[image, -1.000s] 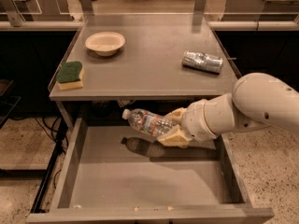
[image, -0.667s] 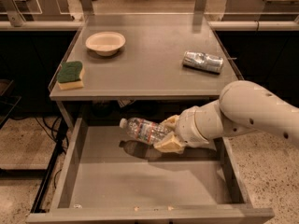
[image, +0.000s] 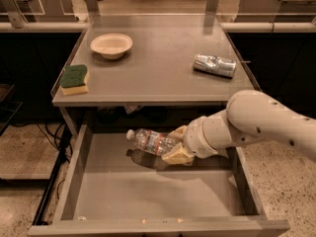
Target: Place water bottle into top drawer
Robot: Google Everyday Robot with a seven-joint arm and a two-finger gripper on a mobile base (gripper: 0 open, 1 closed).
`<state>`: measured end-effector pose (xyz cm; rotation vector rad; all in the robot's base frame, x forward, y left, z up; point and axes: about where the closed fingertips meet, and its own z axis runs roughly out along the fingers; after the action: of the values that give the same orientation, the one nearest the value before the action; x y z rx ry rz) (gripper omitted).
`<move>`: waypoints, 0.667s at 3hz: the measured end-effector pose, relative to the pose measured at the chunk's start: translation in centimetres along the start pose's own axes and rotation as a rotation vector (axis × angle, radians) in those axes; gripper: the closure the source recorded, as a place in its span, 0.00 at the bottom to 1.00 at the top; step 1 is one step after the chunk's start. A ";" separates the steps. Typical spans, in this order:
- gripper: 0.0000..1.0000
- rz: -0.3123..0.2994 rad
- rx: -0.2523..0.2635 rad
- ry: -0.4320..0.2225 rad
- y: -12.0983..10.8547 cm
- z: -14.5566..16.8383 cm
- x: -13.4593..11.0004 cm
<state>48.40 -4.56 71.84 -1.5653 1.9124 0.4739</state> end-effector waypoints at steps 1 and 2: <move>1.00 0.055 -0.052 0.014 -0.1 3.0 3.2; 1.00 0.108 -0.086 0.019 -0.5 5.7 6.6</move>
Offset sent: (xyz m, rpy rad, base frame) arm 0.0190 -0.0285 -0.1359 0.0323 0.2084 -0.0538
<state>49.44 -6.03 63.29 -1.5303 2.0224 0.5967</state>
